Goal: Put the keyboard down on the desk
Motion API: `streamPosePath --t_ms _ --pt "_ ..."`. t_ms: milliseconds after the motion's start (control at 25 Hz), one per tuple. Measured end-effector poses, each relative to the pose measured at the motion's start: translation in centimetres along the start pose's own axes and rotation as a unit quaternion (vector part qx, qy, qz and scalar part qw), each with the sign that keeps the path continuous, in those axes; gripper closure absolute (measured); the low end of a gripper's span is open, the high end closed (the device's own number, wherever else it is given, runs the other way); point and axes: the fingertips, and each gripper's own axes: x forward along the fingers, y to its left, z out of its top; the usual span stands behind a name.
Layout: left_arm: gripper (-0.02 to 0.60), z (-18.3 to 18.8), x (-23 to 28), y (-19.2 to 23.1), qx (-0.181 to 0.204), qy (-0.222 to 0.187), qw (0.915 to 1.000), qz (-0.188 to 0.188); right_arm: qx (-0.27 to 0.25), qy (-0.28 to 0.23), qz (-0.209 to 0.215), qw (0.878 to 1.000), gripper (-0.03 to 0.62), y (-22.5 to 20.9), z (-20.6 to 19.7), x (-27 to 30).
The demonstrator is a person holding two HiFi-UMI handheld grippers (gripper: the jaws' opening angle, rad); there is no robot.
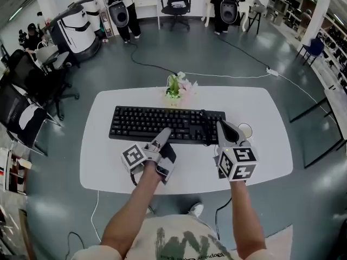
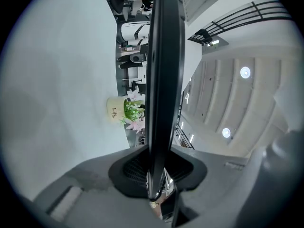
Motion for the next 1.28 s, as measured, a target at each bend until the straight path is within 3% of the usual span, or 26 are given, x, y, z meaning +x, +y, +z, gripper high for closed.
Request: streamPosePath --t_ms 480,920,1280 --pt "0.491 0.2 -0.2 1.1 0.008 -0.050 0.9987 -0.003 -0.022 0.008 0.063 0.998 0.595 0.2 0.0 2.1" --pt "0.491 -0.2 0.5 4.6 -0.003 -0.047 0.9988 0.009 -0.020 0.026 0.073 0.997 0.595 0.3 -2.1 2.9" --pt "0.491 -0.9 0.1 9.1 -0.036 -0.049 0.9977 0.028 -0.019 0.055 0.079 0.995 0.595 0.5 -4.9 3.0"
